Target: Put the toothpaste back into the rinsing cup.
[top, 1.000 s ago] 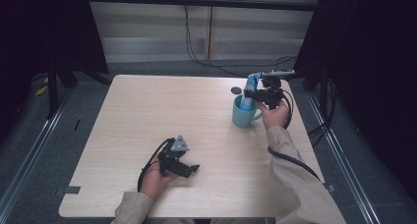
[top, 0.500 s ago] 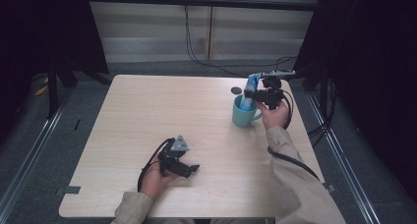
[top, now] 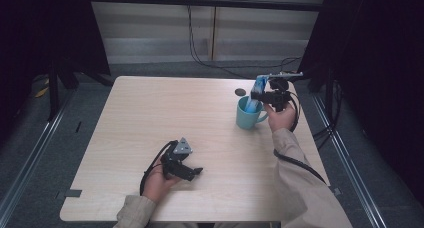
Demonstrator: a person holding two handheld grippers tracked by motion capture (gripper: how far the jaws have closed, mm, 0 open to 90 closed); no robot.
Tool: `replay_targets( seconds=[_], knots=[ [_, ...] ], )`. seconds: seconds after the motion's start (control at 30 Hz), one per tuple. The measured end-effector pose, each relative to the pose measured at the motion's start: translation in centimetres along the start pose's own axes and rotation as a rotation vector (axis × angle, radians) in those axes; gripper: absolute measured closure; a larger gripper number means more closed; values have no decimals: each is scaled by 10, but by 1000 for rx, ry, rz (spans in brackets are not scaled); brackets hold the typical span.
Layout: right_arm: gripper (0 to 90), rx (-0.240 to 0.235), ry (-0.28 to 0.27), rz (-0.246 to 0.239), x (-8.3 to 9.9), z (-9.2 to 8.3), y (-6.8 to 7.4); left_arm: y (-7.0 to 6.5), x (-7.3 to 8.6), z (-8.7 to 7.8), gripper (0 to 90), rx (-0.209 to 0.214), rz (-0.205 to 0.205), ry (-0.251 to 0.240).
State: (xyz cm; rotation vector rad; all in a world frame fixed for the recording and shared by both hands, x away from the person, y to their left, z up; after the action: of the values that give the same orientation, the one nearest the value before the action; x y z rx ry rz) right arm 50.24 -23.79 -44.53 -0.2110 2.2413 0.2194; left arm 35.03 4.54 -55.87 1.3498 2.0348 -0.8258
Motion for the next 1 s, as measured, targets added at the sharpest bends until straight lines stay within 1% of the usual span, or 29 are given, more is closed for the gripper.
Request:
replay_targets(
  seconds=[0.2, 0.23, 0.4, 0.47, 0.63, 0.7, 0.93, 1.0],
  knots=[
    [699, 6, -2, 7, 1, 1, -5, 0, 0, 0, 130, -1, -2, -2],
    [693, 14, 2, 8, 2, 1, -6, 0, 0, 0, 130, -1, -2, -2],
    [681, 22, 2, 6, 2, 0, -8, 0, 0, 0, 130, -1, -1, -1],
    [670, 36, 3, 6, 3, 1, -10, 0, 0, 0, 130, 0, 0, 0],
    [668, 32, 2, 35, 5, 1, -15, 0, 0, 0, 130, 0, 0, 0],
    [668, 24, 0, 38, 6, 0, -17, 0, 0, 0, 130, 0, -1, -2],
    [641, 43, -6, 22, 6, 0, -17, 0, 0, 0, 130, 0, -1, -1],
    [624, 49, -5, 26, 6, 0, -17, 0, 0, 0, 130, 0, -1, -1]
  ],
)
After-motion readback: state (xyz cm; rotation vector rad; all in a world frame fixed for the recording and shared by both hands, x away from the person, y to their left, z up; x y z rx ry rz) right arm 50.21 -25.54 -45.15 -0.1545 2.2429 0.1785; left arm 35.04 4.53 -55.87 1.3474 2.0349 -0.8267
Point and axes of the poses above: each handheld gripper's, and its own axes: z roughly forward along the jaws, x roughly out of its underside, y roughly to its left, the point moved 7 cm from there along z, roughly forward along the jaws, and after that the axes turned 13 degrees about x, right-handed, at the moved point
